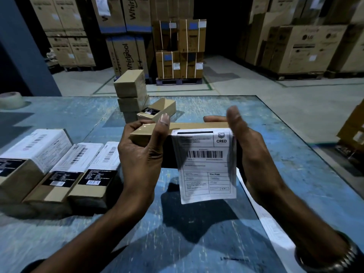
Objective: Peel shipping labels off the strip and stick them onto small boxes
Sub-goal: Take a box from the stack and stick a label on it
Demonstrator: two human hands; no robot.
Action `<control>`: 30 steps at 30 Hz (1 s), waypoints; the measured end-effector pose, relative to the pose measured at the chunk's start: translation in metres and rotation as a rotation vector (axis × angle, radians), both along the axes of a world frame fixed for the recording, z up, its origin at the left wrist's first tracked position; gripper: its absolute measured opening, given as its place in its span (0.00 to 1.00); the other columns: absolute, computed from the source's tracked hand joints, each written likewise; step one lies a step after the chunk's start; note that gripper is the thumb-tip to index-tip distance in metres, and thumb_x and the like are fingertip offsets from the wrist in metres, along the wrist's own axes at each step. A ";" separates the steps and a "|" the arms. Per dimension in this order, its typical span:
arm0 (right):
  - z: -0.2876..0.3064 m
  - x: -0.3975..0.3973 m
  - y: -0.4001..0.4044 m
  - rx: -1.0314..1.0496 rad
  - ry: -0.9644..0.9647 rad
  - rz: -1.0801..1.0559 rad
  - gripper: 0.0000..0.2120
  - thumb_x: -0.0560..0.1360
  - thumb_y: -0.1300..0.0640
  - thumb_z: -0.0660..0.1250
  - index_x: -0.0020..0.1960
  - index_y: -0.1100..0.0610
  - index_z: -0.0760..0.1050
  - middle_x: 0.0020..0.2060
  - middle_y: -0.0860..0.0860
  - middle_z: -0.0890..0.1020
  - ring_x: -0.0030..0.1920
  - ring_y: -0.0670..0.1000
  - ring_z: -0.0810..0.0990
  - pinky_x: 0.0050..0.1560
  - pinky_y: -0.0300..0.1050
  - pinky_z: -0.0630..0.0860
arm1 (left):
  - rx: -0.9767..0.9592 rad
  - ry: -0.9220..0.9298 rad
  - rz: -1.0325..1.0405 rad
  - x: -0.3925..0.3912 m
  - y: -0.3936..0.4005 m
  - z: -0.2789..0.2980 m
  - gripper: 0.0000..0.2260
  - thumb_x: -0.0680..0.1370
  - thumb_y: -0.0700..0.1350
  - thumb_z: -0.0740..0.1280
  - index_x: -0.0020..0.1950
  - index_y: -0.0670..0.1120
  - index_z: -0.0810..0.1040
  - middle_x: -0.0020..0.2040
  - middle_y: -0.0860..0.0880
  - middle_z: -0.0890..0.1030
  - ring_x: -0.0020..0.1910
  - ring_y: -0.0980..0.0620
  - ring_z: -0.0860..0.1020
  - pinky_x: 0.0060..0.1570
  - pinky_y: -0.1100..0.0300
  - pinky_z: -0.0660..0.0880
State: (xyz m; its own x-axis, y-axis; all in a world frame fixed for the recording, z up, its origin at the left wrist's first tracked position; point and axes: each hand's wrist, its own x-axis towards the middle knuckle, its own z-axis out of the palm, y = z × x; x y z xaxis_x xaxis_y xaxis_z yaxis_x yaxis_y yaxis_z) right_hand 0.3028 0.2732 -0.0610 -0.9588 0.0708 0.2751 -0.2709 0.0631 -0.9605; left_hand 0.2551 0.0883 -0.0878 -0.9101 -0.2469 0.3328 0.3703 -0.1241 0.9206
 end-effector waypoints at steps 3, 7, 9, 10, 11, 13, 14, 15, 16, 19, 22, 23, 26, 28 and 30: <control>0.001 0.001 -0.001 -0.007 0.037 0.020 0.27 0.74 0.25 0.63 0.57 0.43 0.86 0.52 0.54 0.90 0.55 0.55 0.89 0.64 0.65 0.82 | 0.011 -0.047 0.009 -0.004 -0.003 -0.001 0.25 0.68 0.69 0.76 0.53 0.51 0.81 0.52 0.45 0.88 0.55 0.41 0.86 0.57 0.32 0.82; -0.001 0.000 -0.002 0.007 0.051 0.003 0.30 0.73 0.30 0.58 0.61 0.49 0.82 0.51 0.50 0.90 0.53 0.52 0.89 0.59 0.58 0.84 | 0.022 -0.092 0.019 -0.005 -0.002 -0.004 0.29 0.68 0.73 0.75 0.51 0.49 0.81 0.50 0.42 0.88 0.54 0.35 0.86 0.54 0.28 0.81; -0.001 -0.001 -0.003 0.006 0.034 0.000 0.28 0.78 0.35 0.56 0.63 0.51 0.82 0.53 0.48 0.90 0.55 0.51 0.89 0.62 0.55 0.83 | 0.013 -0.125 -0.012 -0.004 -0.001 -0.004 0.38 0.65 0.78 0.74 0.53 0.44 0.81 0.50 0.40 0.88 0.53 0.34 0.86 0.55 0.29 0.81; -0.001 -0.002 -0.002 -0.002 0.017 -0.004 0.26 0.80 0.37 0.56 0.63 0.51 0.83 0.53 0.48 0.90 0.56 0.50 0.89 0.63 0.55 0.83 | 0.003 -0.141 -0.031 -0.004 -0.001 -0.004 0.42 0.63 0.80 0.73 0.54 0.43 0.81 0.50 0.41 0.88 0.52 0.35 0.87 0.55 0.31 0.82; -0.001 -0.003 -0.001 -0.008 0.001 -0.010 0.25 0.82 0.38 0.55 0.64 0.51 0.83 0.53 0.48 0.90 0.56 0.50 0.89 0.63 0.55 0.84 | -0.001 -0.153 -0.049 -0.003 -0.001 -0.004 0.43 0.63 0.80 0.73 0.55 0.42 0.82 0.49 0.41 0.88 0.51 0.36 0.87 0.54 0.33 0.83; -0.001 -0.003 -0.001 -0.003 -0.035 -0.009 0.27 0.84 0.36 0.52 0.65 0.48 0.83 0.53 0.47 0.90 0.56 0.47 0.88 0.63 0.53 0.83 | 0.012 -0.172 -0.083 -0.001 0.000 -0.003 0.40 0.65 0.77 0.73 0.54 0.41 0.82 0.48 0.39 0.88 0.49 0.37 0.88 0.49 0.35 0.85; 0.000 -0.002 -0.001 -0.009 -0.049 0.016 0.29 0.83 0.33 0.50 0.67 0.47 0.82 0.54 0.47 0.90 0.57 0.47 0.88 0.64 0.53 0.81 | 0.011 -0.180 -0.096 0.000 0.001 -0.002 0.37 0.67 0.75 0.73 0.51 0.41 0.82 0.48 0.37 0.87 0.49 0.37 0.87 0.48 0.35 0.85; 0.000 0.000 -0.001 -0.028 -0.062 0.046 0.32 0.81 0.29 0.51 0.68 0.47 0.82 0.55 0.48 0.90 0.59 0.49 0.88 0.65 0.56 0.80 | 0.004 -0.187 -0.106 0.000 0.001 -0.001 0.35 0.69 0.74 0.73 0.49 0.41 0.83 0.48 0.35 0.86 0.48 0.36 0.87 0.47 0.34 0.85; 0.000 0.000 -0.002 -0.044 -0.068 0.063 0.33 0.78 0.26 0.54 0.67 0.46 0.82 0.57 0.50 0.89 0.60 0.52 0.88 0.67 0.61 0.79 | 0.001 -0.197 -0.115 0.001 0.001 -0.001 0.33 0.70 0.74 0.72 0.48 0.43 0.84 0.49 0.35 0.87 0.49 0.35 0.87 0.48 0.35 0.85; 0.000 0.002 -0.005 -0.071 -0.036 0.073 0.25 0.77 0.31 0.64 0.61 0.47 0.84 0.55 0.55 0.89 0.59 0.61 0.87 0.67 0.69 0.79 | 0.010 -0.238 -0.136 0.003 0.001 0.001 0.33 0.68 0.72 0.70 0.54 0.44 0.85 0.49 0.42 0.89 0.50 0.38 0.88 0.50 0.35 0.85; -0.002 0.000 -0.003 -0.131 -0.075 0.102 0.24 0.78 0.38 0.63 0.65 0.51 0.83 0.59 0.57 0.88 0.63 0.64 0.85 0.71 0.69 0.76 | 0.012 -0.260 -0.112 0.003 0.002 0.000 0.30 0.67 0.72 0.69 0.50 0.46 0.85 0.47 0.43 0.89 0.48 0.38 0.88 0.48 0.38 0.86; -0.001 0.000 -0.002 -0.129 -0.091 0.111 0.24 0.78 0.39 0.63 0.66 0.52 0.83 0.59 0.56 0.88 0.63 0.63 0.85 0.72 0.68 0.75 | 0.013 -0.271 -0.106 0.003 0.003 0.000 0.28 0.68 0.71 0.69 0.48 0.47 0.85 0.46 0.41 0.89 0.49 0.36 0.88 0.46 0.40 0.87; -0.001 0.000 0.001 -0.120 -0.124 0.127 0.24 0.80 0.40 0.60 0.67 0.51 0.82 0.58 0.54 0.89 0.62 0.57 0.86 0.72 0.63 0.77 | 0.013 -0.309 -0.122 0.002 0.005 0.002 0.24 0.70 0.70 0.68 0.42 0.49 0.86 0.47 0.39 0.88 0.48 0.35 0.87 0.37 0.49 0.86; -0.002 0.001 0.001 -0.119 -0.123 0.152 0.26 0.79 0.36 0.59 0.65 0.49 0.83 0.57 0.53 0.89 0.61 0.55 0.87 0.71 0.60 0.78 | 0.018 -0.316 -0.133 0.003 0.006 0.003 0.25 0.68 0.70 0.68 0.41 0.49 0.85 0.47 0.39 0.88 0.47 0.37 0.87 0.35 0.54 0.85; -0.001 0.001 -0.002 -0.100 -0.093 0.154 0.24 0.76 0.33 0.60 0.59 0.47 0.85 0.56 0.55 0.89 0.59 0.57 0.88 0.67 0.61 0.80 | 0.028 -0.317 -0.138 0.003 0.006 0.003 0.27 0.67 0.71 0.67 0.45 0.47 0.84 0.47 0.39 0.88 0.46 0.39 0.88 0.34 0.56 0.84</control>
